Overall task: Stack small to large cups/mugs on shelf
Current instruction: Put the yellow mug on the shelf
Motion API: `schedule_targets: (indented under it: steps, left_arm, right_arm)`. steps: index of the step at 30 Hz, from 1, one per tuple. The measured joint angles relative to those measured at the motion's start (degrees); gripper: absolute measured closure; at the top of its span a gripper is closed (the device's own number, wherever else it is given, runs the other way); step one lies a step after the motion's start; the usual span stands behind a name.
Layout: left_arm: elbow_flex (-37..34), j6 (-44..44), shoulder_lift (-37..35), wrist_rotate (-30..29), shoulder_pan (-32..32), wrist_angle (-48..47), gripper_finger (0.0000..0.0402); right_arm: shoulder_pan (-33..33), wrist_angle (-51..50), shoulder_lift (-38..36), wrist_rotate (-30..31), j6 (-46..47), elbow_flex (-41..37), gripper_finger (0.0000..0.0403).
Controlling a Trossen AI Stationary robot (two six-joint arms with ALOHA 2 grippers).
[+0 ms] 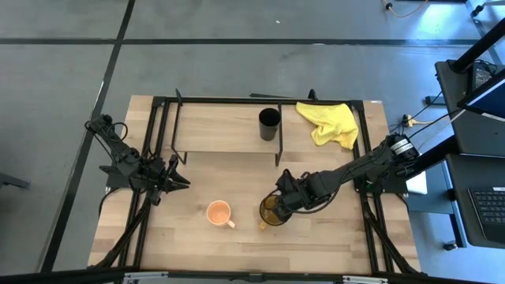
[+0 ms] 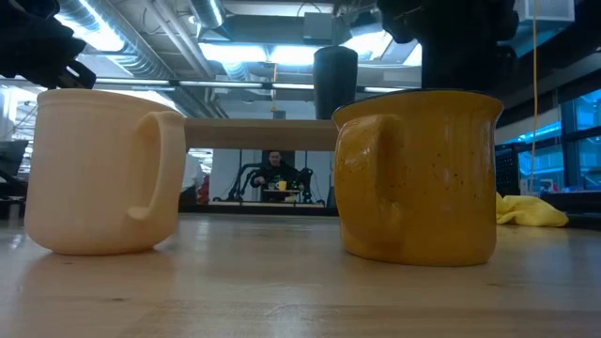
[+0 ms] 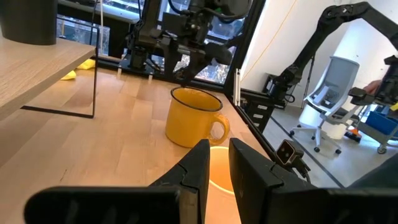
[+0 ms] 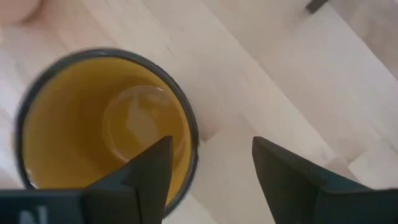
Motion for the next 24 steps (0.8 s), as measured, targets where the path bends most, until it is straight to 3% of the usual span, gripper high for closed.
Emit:
schedule_targets:
  steps: [24]
  left_arm:
    - [0.0, 0.0, 0.0, 0.0, 0.0, 0.0, 0.0347]
  right_arm:
    - [-0.7, -1.6, 0.0, -2.3, -1.4, 0.6, 0.0183]
